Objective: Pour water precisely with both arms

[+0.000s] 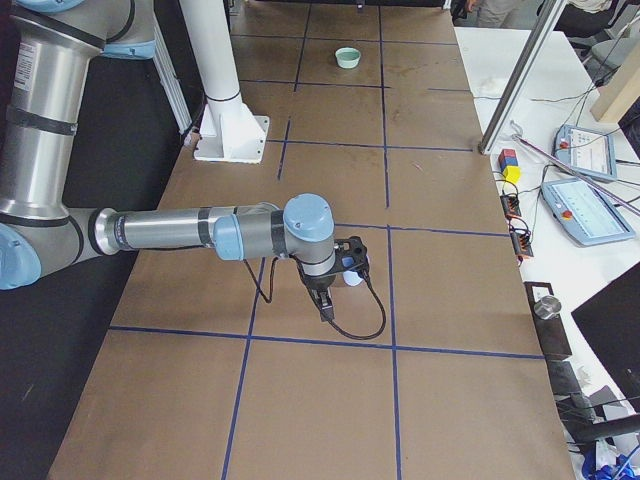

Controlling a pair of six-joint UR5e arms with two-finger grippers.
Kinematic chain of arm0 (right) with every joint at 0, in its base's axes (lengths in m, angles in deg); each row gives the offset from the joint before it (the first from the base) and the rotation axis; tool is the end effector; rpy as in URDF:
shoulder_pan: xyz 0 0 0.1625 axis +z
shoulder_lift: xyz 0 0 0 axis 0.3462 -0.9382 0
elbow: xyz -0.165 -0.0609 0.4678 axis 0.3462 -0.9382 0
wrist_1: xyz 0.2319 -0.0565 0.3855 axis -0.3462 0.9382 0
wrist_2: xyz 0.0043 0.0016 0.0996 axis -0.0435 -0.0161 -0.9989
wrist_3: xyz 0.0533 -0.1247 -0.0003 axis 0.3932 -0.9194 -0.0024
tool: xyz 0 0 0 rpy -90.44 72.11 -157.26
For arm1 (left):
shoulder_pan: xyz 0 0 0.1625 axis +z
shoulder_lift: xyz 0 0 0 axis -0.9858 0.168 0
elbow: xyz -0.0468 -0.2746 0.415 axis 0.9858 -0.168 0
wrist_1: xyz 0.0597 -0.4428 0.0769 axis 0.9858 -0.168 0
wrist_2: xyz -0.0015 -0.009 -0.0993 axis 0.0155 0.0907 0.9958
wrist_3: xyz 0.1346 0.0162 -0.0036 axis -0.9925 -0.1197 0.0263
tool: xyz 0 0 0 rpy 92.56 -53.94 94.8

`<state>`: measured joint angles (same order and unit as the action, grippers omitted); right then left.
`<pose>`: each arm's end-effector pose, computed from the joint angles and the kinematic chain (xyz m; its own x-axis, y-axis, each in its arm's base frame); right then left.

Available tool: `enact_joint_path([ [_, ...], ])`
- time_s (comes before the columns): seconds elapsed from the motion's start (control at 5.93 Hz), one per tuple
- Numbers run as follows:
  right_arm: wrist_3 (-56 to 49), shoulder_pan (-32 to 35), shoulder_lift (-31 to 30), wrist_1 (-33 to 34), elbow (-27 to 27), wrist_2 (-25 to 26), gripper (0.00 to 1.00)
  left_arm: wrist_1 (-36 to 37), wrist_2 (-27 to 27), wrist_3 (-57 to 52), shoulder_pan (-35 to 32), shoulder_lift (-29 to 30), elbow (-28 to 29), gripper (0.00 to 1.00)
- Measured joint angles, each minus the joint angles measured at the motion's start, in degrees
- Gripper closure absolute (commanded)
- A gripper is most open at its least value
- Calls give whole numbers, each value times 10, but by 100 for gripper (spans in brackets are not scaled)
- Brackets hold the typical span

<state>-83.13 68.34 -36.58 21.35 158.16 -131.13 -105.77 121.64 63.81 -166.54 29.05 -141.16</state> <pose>0.0291 -0.4071 0.6933 0.7052 -0.2522 0.6626 0.1284 0.9646 0.2305 0.0015 -0.5078 0.7264 0.6579 0.1071 -0.7454 -0.0101 0.9910 0.1335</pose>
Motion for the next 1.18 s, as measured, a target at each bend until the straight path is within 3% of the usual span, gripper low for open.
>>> enact_joint_path([
  [0.67, -7, -2, 6, 33, -22, 16, 0, 187, -3, -94, -28, -2, -72, 0],
  [1.18, -5, -26, 30, 51, -36, 16, 0, 199, 0, -98, -35, -8, -80, 0],
])
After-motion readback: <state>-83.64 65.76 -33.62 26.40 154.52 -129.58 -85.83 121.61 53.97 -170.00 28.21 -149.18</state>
